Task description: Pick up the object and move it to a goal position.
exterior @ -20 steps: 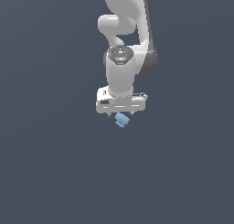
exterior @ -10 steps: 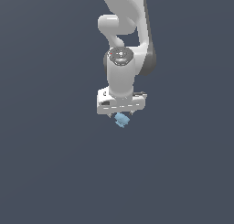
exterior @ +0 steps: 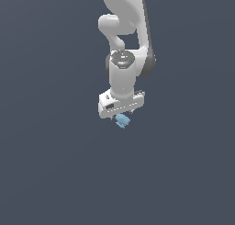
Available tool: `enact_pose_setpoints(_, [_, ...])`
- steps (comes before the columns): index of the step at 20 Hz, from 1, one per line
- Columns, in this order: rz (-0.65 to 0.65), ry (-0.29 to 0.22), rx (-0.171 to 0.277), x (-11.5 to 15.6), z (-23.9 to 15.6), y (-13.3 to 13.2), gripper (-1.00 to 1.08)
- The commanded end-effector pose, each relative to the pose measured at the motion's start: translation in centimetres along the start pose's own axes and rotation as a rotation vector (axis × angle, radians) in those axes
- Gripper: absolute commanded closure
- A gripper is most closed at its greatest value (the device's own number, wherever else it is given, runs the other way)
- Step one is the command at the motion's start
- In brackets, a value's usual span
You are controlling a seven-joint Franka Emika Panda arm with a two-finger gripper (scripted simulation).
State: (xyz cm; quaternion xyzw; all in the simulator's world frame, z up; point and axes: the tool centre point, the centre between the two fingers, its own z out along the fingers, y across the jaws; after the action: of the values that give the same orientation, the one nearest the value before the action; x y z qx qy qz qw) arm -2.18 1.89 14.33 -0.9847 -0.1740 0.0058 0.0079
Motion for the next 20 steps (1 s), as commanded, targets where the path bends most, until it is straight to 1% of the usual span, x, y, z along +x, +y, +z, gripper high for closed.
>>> enact_pose_setpoints(1, [-0.073, 0.000, -0.003, -0.3, 0.5, -0.2, -0.92])
enact_pose_setpoints(12, [-0.388, 0.002, -0.014, -1.5, 2.4, -1.0, -0.92])
enact_pose_setpoints(20, [-0.534, 0.003, -0.018, -2.1, 3.2, -1.5, -0.92])
